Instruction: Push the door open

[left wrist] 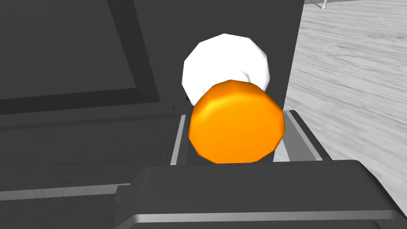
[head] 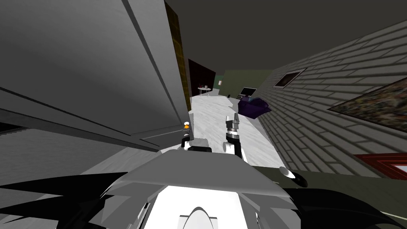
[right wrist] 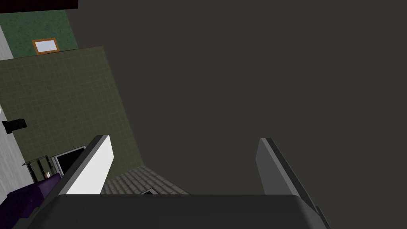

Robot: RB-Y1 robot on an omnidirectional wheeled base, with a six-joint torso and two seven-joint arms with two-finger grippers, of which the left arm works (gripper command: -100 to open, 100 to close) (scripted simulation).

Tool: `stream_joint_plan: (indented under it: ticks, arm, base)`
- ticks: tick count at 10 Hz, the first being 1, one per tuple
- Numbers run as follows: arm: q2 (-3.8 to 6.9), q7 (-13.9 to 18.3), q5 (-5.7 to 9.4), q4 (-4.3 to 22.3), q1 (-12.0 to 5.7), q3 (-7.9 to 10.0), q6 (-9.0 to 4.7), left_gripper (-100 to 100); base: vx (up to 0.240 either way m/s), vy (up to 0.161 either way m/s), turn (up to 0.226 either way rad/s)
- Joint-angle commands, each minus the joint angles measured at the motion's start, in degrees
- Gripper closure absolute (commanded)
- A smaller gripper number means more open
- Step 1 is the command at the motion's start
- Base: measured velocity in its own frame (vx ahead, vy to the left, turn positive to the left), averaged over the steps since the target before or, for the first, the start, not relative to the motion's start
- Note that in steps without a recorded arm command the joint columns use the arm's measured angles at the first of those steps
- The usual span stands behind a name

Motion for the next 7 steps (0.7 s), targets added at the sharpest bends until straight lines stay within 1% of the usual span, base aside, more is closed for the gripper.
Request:
stream_joint_plan:
  ticks: [1, 2, 4, 5, 7]
  arm:
    - [0.0, 0.0, 0.0, 0.0, 0.0, 0.0, 0.0, 100]
    - [1.18, -0.3, 0.7, 0.0, -0.24, 1.07, -0.4, 100]
    - [1.93, -0.5, 1.33, 0.1, -0.33, 1.98, -0.63, 100]
    - [2.35, -0.7, 1.88, 0.1, -0.42, 2.78, -0.82, 100]
    - [2.62, -1.1, 2.84, 0.1, -0.56, 4.18, -1.16, 100]
  base:
    - [0.081, -0.008, 0.021]
    - [0.148, -0.023, 0.025]
    - [0.193, -0.019, 0.05]
    - [0.226, -0.046, 0.062]
    - [0.245, -0.039, 0.082]
